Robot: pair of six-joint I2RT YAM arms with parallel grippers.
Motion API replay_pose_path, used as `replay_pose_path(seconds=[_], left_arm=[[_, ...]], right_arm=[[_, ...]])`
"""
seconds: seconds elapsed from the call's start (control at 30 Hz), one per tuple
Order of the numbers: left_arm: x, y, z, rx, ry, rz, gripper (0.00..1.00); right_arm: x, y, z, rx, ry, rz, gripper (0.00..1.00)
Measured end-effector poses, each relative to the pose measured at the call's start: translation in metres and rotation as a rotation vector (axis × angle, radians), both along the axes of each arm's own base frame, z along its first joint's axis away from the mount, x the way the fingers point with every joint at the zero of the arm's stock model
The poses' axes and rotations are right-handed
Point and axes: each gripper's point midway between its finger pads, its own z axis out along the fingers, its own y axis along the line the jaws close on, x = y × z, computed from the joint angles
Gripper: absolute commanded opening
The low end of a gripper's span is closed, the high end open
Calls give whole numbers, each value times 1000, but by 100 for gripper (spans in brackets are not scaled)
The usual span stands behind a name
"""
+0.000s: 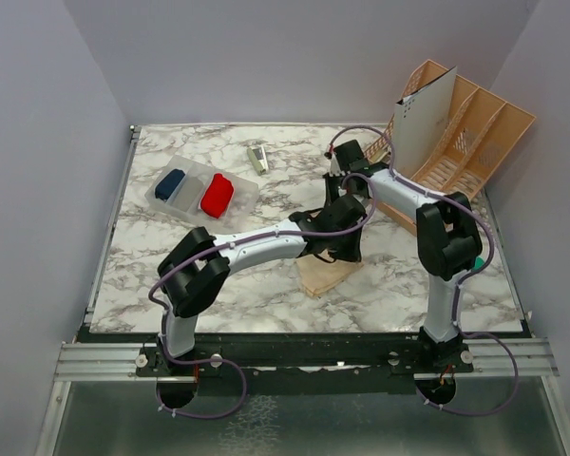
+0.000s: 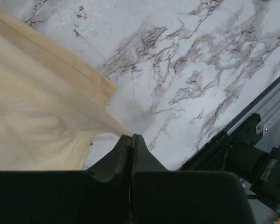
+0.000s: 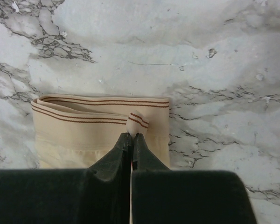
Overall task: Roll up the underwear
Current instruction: Fold the underwear at the center of the board.
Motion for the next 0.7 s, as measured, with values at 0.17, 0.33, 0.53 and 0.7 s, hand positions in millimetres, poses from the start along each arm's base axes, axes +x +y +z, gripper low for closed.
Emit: replay_pose_path(seconds=[0.17, 0.33, 0.53, 0.7], left_arm=[[3, 1, -14, 26, 19, 33, 0], [7, 2, -18, 37, 10, 50, 0], [9, 3, -18, 42, 0, 57, 0], [7, 6, -13, 45, -23, 63, 0]], right_arm=[[-5, 11, -14, 44, 44, 52, 4], [-1, 19, -11, 77, 26, 85, 4], [6, 25, -2, 116, -12, 100, 4], [-3, 41, 22, 248, -57, 173, 4]])
